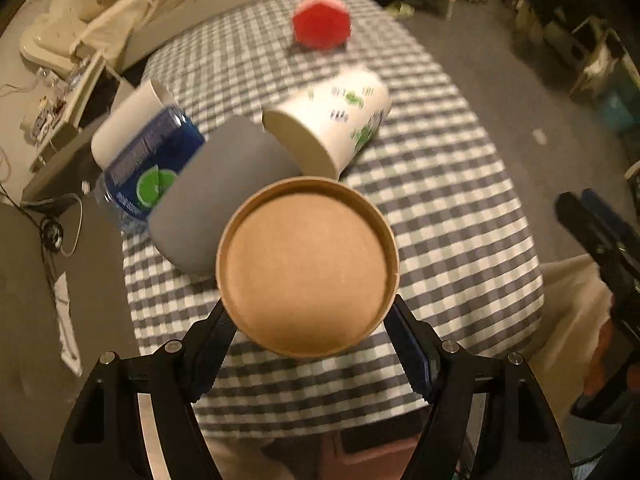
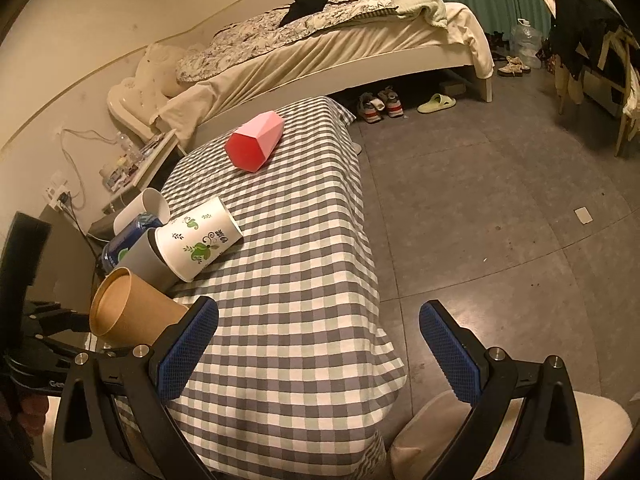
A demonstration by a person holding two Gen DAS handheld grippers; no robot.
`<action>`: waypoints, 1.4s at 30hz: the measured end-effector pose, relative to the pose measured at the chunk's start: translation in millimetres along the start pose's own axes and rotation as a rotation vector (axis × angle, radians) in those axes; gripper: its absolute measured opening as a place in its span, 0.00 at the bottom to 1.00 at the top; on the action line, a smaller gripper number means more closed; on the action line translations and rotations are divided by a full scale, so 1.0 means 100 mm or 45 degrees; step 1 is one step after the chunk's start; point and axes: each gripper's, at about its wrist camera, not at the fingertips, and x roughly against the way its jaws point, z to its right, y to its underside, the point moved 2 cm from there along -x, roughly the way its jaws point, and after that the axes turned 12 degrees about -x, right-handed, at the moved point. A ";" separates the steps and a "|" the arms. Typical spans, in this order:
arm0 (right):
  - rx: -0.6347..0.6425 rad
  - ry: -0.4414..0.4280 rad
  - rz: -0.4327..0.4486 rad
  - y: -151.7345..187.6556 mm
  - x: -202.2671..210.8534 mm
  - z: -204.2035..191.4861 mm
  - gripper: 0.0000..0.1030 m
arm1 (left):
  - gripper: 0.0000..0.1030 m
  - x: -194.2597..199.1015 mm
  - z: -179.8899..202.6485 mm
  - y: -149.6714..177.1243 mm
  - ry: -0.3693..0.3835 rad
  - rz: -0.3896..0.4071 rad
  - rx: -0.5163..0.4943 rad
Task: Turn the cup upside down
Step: 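Rotate the brown cup with the left tool, turning its base upward, then lower the inverted brown cup onto the table and open the left tool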
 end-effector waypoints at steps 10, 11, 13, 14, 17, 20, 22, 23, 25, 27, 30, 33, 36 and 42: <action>0.138 0.022 0.107 0.09 0.14 -0.19 0.98 | 0.75 0.48 -0.13 0.50 -0.046 0.386 0.201; 0.149 0.020 0.119 0.10 0.16 -0.21 0.98 | 0.75 0.54 -0.15 0.54 -0.061 0.434 0.233; 0.181 0.020 0.157 0.13 0.23 -0.27 0.98 | 0.75 0.68 -0.22 0.65 -0.076 0.548 0.321; 0.197 0.019 0.174 0.16 0.27 -0.30 0.98 | 0.75 0.72 -0.25 0.68 -0.077 0.584 0.356; 0.227 0.020 0.227 0.21 0.41 -0.40 0.98 | 0.75 0.86 -0.35 0.80 -0.100 0.697 0.452; 0.244 0.023 0.275 0.28 0.58 -0.52 0.98 | 0.75 0.97 -0.43 0.93 -0.132 0.787 0.496; 0.259 0.026 0.301 0.33 0.69 -0.60 0.98 | 0.75 0.99 -0.45 1.01 -0.154 0.827 0.508; 0.264 0.026 0.311 0.36 0.74 -0.64 0.98 | 0.75 1.00 -0.46 1.05 -0.162 0.838 0.509; 0.268 0.017 0.318 0.42 0.82 -0.73 0.98 | 0.75 1.00 -0.47 1.13 -0.172 0.856 0.509; 0.279 -0.002 0.323 0.49 0.88 -0.84 0.98 | 0.75 0.98 -0.48 1.21 -0.179 0.868 0.506; 0.331 0.007 0.332 0.61 0.89 -0.98 0.98 | 0.75 0.90 -0.52 1.34 -0.195 0.879 0.506; 0.380 0.021 0.329 0.77 0.81 -1.06 0.98 | 0.75 0.80 -0.52 1.46 -0.192 0.902 0.481; 0.441 0.039 0.320 0.93 0.67 -1.10 0.98 | 0.87 0.71 -0.52 1.55 -0.229 0.903 0.460; 0.543 0.072 0.315 1.08 0.47 -1.20 1.00 | 0.90 0.60 -0.60 1.58 -0.216 0.896 0.502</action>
